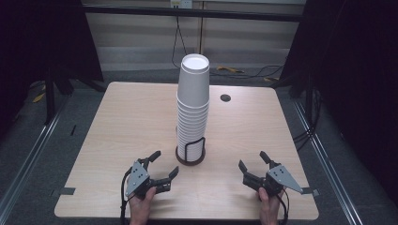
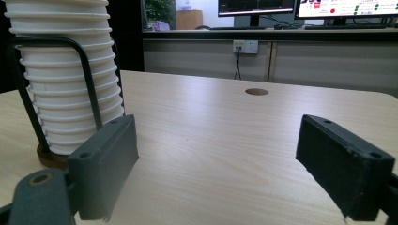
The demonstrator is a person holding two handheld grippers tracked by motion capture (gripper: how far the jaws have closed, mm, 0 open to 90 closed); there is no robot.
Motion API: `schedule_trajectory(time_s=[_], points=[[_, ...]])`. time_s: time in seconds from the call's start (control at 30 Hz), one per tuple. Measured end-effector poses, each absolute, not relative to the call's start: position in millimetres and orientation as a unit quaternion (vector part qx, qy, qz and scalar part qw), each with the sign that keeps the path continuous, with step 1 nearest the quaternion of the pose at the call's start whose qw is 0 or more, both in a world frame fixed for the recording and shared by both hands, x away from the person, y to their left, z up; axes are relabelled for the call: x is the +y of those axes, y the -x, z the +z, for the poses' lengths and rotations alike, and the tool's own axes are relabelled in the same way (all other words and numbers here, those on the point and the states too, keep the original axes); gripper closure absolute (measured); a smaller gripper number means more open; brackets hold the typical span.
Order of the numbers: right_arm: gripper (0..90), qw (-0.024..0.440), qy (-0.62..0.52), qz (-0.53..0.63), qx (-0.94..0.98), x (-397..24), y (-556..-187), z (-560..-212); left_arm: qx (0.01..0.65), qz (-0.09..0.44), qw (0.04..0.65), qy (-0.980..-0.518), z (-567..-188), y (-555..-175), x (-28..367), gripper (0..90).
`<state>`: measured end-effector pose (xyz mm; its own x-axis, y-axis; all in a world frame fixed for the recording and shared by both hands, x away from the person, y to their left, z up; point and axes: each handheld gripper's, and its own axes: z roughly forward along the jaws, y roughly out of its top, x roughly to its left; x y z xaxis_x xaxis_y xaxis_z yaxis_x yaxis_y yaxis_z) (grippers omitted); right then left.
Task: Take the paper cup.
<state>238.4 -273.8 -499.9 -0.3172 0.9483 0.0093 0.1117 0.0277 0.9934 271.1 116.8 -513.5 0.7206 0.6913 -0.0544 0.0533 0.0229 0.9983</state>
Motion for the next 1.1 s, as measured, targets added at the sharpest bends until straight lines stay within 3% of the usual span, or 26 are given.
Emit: schedule_trajectory(time_s=[0.33,0.87,0.97,1.1], points=[[13.0,0.387,-0.444,0.533,0.607,-273,-239,-499,0.282,0.241,0.658,-0.655,-514,-271,117,15.6],[13.2,0.335,-0.425,0.554,0.632,-270,-243,-488,0.265,0.243,0.657,-0.663,-513,-272,118,15.6],[17.9,0.311,-0.414,0.567,0.640,-267,-244,-479,0.263,0.243,0.657,-0.663,-513,-272,119,15.6],[17.9,0.301,-0.411,0.573,0.643,-264,-248,-476,0.263,0.241,0.658,-0.663,-513,-273,119,15.6]])
